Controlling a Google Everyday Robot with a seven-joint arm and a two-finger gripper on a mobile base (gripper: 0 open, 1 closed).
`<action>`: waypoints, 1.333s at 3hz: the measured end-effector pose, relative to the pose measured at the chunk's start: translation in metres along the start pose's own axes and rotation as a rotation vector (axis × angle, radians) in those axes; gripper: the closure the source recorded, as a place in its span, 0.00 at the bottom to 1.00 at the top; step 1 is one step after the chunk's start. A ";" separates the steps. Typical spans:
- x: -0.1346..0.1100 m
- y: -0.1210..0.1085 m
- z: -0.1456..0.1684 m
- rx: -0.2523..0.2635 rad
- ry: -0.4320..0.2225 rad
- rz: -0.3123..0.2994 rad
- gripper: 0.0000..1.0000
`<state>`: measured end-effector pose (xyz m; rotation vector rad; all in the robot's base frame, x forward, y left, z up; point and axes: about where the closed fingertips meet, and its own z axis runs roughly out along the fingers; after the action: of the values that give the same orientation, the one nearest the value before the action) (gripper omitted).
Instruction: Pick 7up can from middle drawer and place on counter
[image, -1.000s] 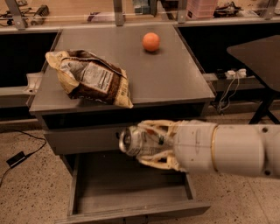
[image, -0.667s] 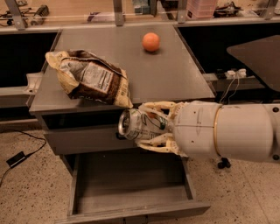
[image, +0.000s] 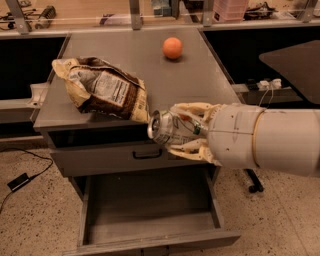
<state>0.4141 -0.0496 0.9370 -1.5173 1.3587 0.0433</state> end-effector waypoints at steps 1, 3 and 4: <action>0.026 -0.050 -0.015 0.060 0.073 -0.013 1.00; 0.159 -0.147 -0.059 0.030 0.409 0.220 1.00; 0.189 -0.160 -0.040 -0.068 0.473 0.296 1.00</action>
Offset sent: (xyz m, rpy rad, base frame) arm 0.2242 -0.1052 0.0816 -0.0869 0.3134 -0.1663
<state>0.5763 -0.2408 0.9417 -1.4219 1.9702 -0.0903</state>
